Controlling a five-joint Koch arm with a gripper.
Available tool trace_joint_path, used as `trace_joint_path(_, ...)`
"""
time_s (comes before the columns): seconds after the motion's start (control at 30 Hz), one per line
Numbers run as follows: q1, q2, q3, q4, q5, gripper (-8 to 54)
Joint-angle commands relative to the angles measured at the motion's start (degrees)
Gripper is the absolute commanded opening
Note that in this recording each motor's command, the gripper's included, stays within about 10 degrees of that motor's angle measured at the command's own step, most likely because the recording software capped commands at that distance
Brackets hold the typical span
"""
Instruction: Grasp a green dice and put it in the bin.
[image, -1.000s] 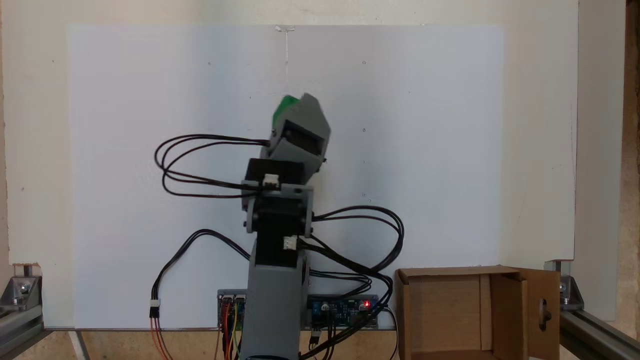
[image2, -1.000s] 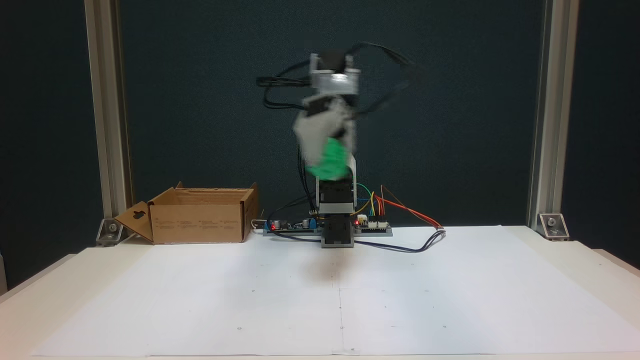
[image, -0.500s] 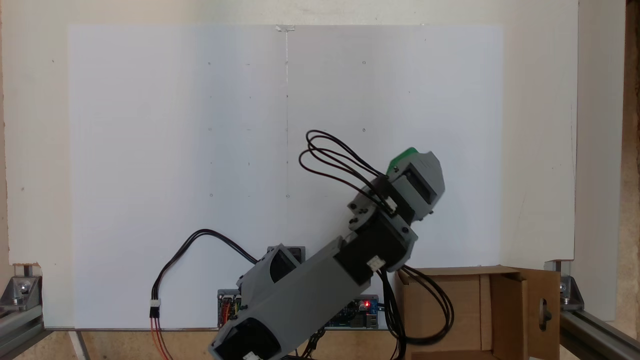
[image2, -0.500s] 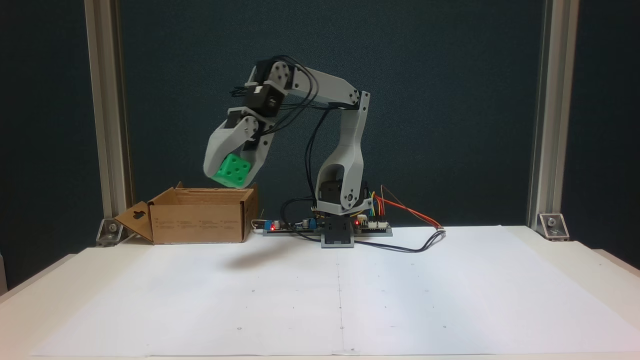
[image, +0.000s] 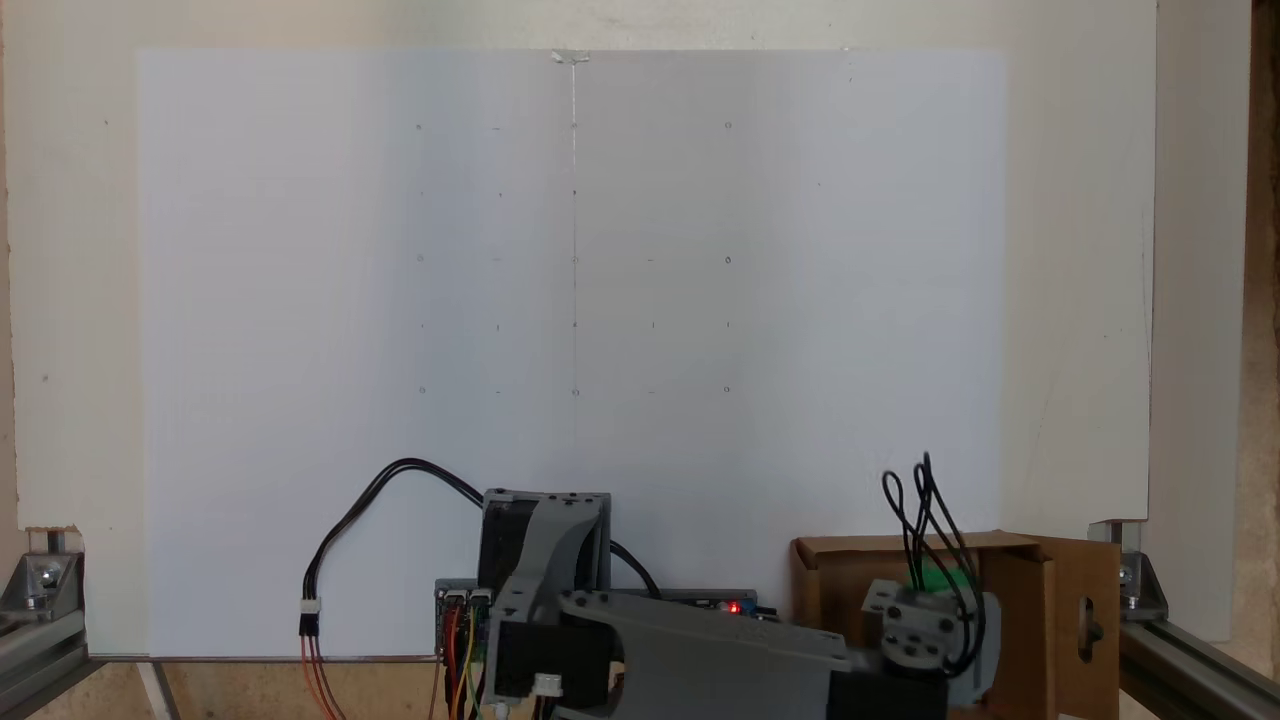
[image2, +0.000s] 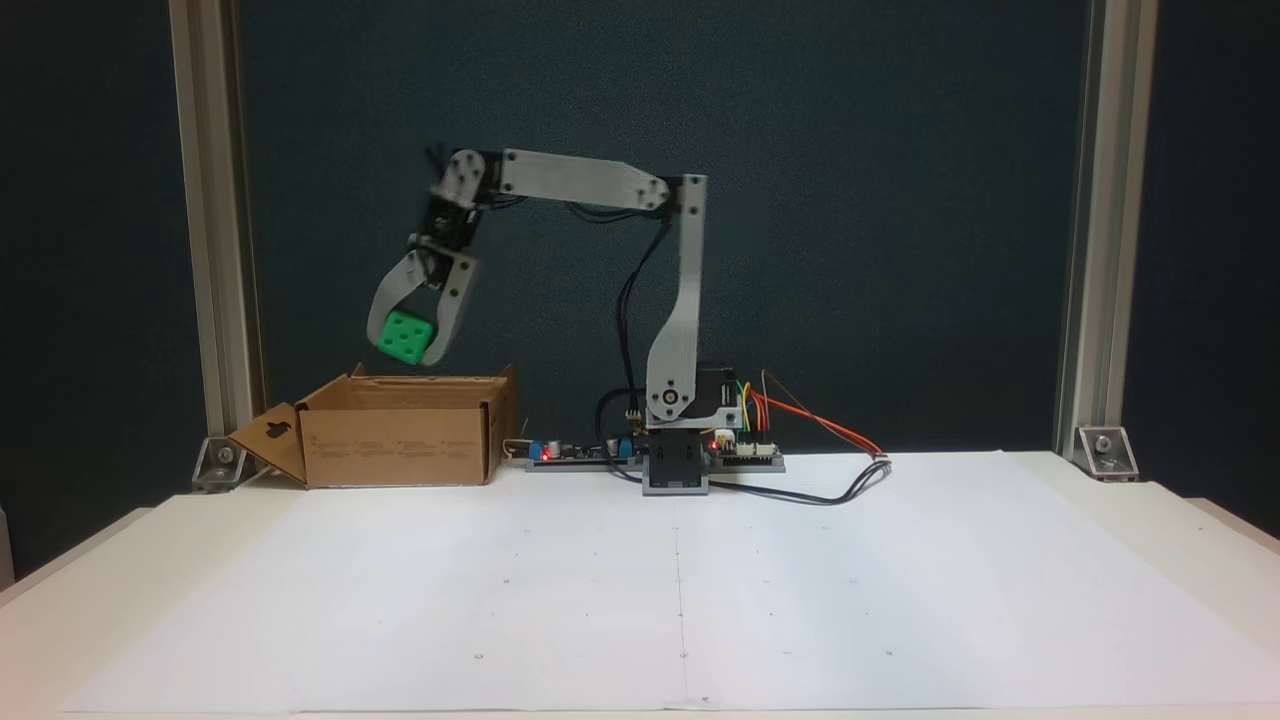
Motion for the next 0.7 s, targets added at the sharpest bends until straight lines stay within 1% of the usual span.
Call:
trace_joint_path(0.0,3.3,-1.7,-5.5,-0.4,-5.8,11.5)
trace_joint_path(0.27,8.6,-9.8,-6.4,-0.4,-11.2,11.5)
trace_joint_path(0.3,8.6,-11.3,-6.4,-0.4,-11.3,13.9)
trace_joint_path(0.33,8.6,-12.0,-6.3,-0.4,-11.3,17.8)
trace_joint_path(0.37,8.6,-12.9,-6.3,-0.4,-12.0,26.7)
trace_joint_path(0.4,8.6,-13.1,-6.3,-0.7,-12.0,32.2)
trace_joint_path(0.43,8.8,-13.3,-6.3,-1.0,-12.0,35.1)
trace_joint_path(0.5,9.0,-13.3,-6.3,-2.4,-12.0,43.5)
trace_joint_path(0.53,9.0,-13.3,-6.3,-3.1,-12.0,44.6)
trace_joint_path(0.67,9.0,-13.2,-6.4,-8.3,-11.9,44.6)
